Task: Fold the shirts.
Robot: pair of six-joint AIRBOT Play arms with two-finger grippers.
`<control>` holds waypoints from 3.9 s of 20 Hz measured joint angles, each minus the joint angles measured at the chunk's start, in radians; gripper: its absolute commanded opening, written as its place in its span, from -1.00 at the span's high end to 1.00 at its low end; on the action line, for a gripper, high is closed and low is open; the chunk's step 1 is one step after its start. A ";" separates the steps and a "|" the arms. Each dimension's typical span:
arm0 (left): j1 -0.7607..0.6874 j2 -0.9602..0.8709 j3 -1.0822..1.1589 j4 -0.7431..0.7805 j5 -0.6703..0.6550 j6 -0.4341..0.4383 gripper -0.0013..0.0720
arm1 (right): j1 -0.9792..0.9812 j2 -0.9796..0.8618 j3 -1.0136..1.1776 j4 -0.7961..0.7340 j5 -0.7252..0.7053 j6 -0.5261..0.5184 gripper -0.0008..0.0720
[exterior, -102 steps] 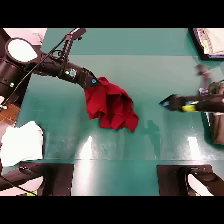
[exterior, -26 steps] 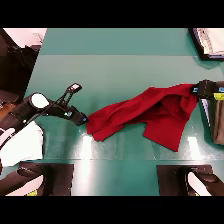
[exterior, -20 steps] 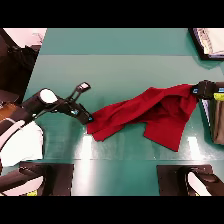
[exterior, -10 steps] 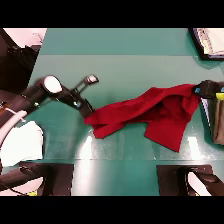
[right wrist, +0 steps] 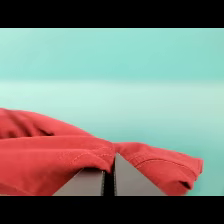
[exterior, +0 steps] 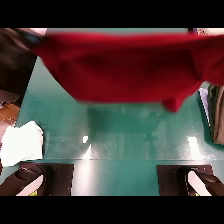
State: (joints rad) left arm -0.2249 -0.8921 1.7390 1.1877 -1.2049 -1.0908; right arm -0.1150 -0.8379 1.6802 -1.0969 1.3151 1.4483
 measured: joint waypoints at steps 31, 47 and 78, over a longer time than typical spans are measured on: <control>0.084 -0.720 -0.257 0.008 0.105 -0.274 -0.66 | 0.057 -0.637 -0.332 0.005 -0.030 0.032 -0.26; 0.303 -0.203 -1.038 -0.223 -0.036 -0.225 -0.66 | -0.072 -0.290 -0.452 0.005 0.021 -0.064 0.11; 0.298 -0.137 -0.883 -0.256 0.105 -0.191 0.89 | -0.365 -0.468 -0.938 0.045 0.016 -0.235 0.10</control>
State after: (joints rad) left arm 0.0734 -1.0294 0.8558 0.9321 -1.0996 -1.2819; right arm -0.4797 -1.3056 0.7425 -1.0515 1.3315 1.2133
